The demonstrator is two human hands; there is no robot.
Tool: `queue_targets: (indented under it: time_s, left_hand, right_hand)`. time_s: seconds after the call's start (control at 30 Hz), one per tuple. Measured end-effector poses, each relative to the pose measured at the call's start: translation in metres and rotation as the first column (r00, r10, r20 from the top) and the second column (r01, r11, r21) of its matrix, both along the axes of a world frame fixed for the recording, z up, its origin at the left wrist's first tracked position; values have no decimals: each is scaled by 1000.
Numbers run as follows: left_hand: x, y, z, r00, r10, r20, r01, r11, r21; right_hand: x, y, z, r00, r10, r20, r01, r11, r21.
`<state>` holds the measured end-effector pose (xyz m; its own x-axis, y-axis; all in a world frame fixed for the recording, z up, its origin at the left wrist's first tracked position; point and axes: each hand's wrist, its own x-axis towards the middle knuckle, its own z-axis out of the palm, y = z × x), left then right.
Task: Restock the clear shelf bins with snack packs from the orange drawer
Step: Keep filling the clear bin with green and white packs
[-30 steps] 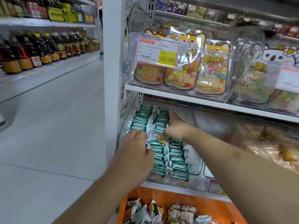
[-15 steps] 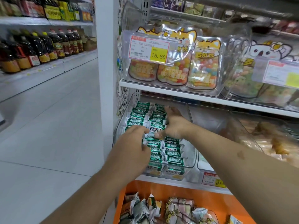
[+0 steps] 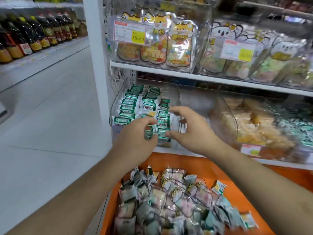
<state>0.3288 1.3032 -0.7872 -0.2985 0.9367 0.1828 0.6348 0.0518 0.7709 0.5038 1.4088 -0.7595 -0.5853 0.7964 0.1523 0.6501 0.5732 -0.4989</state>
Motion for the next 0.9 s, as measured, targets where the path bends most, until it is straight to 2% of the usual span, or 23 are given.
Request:
queue_targets:
  time_s: [0.1,0.17,0.33,0.5,0.7,0.83,0.9]
  left_hand:
    - [23,-20,-25,998,-50,27,53,994,-97]
    - [35,-35,-54,997,-75,35,81,976,-201]
    - [46,-62,-136,996,-75,55,91,897,-433]
    - [41,-66,-201,992,-115,51,122,773,-622]
    - [37,-30,-262,974,-226,-28,131,655,-744]
    - [37,-16,-288,940,-331,-86,116,546,-830]
    - [39,-13,-292,935,-325,-138,76,567,-820]
  right_hand:
    - [38,-33,-33,994,-47,-94,35,992,-122]
    - [61,-51,-70,992,-79,-96,57,975,-216]
    - [93,-83,-152,993,-55,100,92,903,-421]
    - [86,-81,-211,975,10,223,114,836,-537]
    - [66,-60,-268,984,-17,177,122,790,-601]
    - [71,-54,-297,987,-35,160,128,773,-621]
    - [71,-52,-307,986,-41,160,135,758,-638]
